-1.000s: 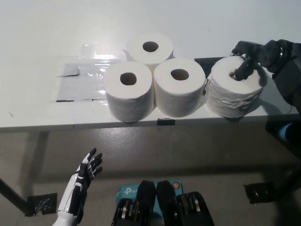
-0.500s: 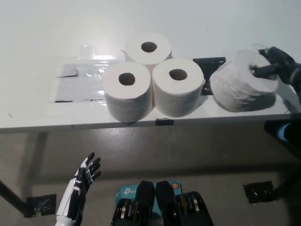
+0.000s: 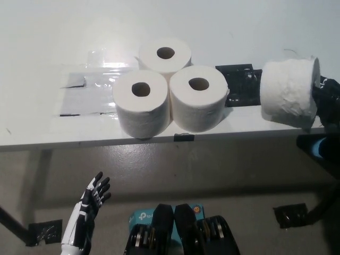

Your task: A few rolls of toilet paper are kept infront of the robot and the robot uses its right hand to lift one of the rolls and and places it on top of the other rolls to stack it.

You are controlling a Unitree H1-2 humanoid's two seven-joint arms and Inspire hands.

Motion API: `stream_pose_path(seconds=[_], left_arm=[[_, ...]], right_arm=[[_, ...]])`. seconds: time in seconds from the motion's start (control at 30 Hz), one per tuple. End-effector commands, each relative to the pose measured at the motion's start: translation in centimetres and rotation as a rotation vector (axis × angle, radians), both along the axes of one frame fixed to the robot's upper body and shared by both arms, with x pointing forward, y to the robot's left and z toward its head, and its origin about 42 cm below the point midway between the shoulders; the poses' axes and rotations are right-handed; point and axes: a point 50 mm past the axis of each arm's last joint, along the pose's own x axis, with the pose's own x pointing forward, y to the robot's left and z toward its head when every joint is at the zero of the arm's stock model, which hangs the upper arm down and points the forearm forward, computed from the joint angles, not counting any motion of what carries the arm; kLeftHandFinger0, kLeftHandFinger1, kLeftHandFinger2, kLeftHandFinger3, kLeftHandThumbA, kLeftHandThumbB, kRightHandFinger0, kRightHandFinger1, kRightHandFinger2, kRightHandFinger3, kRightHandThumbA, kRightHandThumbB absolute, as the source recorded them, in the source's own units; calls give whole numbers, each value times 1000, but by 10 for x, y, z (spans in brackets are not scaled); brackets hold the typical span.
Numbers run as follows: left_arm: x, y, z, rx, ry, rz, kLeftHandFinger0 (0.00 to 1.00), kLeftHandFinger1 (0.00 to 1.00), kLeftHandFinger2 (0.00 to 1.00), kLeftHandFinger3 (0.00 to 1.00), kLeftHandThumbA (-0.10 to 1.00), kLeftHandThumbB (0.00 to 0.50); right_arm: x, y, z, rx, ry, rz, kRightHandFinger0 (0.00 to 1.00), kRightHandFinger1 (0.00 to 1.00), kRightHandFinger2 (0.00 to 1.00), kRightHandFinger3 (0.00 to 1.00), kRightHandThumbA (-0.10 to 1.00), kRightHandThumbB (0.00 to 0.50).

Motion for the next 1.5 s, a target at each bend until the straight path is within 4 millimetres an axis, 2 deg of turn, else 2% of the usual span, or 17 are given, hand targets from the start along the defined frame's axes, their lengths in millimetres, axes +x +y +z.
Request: stream_pose_path(seconds=[0.0, 0.1, 0.2, 0.33, 0.47, 0.57, 0.63, 0.67, 0.8, 1.0, 1.23, 1.37, 1.43, 1.47], left_arm=[[0, -1, 5, -16, -51, 2, 1000, 1000, 1000, 1000, 1000, 195], [1, -2, 6, -24, -55, 3, 1000, 1000, 1000, 1000, 1000, 196], [1, -1, 7, -20, -59, 3, 1000, 1000, 1000, 1000, 1000, 201], [1, -1, 7, -20, -55, 6, 1000, 1000, 1000, 1000, 1000, 203], [0, -1, 6, -19, -53, 8, 1000, 1000, 1000, 1000, 1000, 205], [0, -1, 6, -25, -55, 9, 1000, 1000, 1000, 1000, 1000, 201], [-1, -1, 6, -23, -56, 9, 1000, 1000, 1000, 1000, 1000, 199], [0, -1, 6, -21, -57, 10, 1000, 1000, 1000, 1000, 1000, 199], [-1, -1, 6, -15, -52, 8, 1000, 1000, 1000, 1000, 1000, 200], [0, -1, 6, -15, -52, 7, 1000, 1000, 1000, 1000, 1000, 203], [-1, 1, 5, -6, -50, 7, 1000, 1000, 1000, 1000, 1000, 193], [-1, 2, 5, -8, -49, 8, 1000, 1000, 1000, 1000, 1000, 190], [-1, 1, 4, -7, -49, 7, 1000, 1000, 1000, 1000, 1000, 191], [-1, 1, 4, -8, -49, 6, 1000, 1000, 1000, 1000, 1000, 191]], right_arm=[[-14, 18, -33, 228, 93, 31, 0, 0, 0, 0, 1000, 117], [-12, 25, -31, 360, 79, 27, 0, 0, 0, 0, 1000, 91], [-9, 31, -25, 420, 59, 47, 0, 0, 0, 0, 1000, 85], [0, 40, -10, 479, 30, 73, 0, 0, 0, 0, 1000, 113], [10, 49, 11, 530, -32, 114, 0, 0, 0, 23, 1000, 112], [19, 55, 32, 541, -78, 171, 0, 0, 0, 0, 1000, 138], [21, 57, 38, 553, -93, 186, 0, 0, 0, 0, 1000, 141], [25, 59, 49, 561, -103, 204, 0, 0, 0, 0, 1000, 146], [34, 65, 74, 541, -127, 241, 0, 0, 0, 0, 968, 173], [42, 68, 103, 501, -167, 278, 0, 0, 0, 0, 1000, 146], [44, 66, 119, 526, -200, 302, 0, 0, 0, 0, 1000, 122], [45, 65, 125, 528, -204, 305, 0, 0, 0, 0, 1000, 129], [46, 67, 129, 478, -196, 300, 0, 0, 0, 0, 966, 132], [46, 68, 130, 431, -212, 318, 0, 0, 0, 0, 974, 117]])
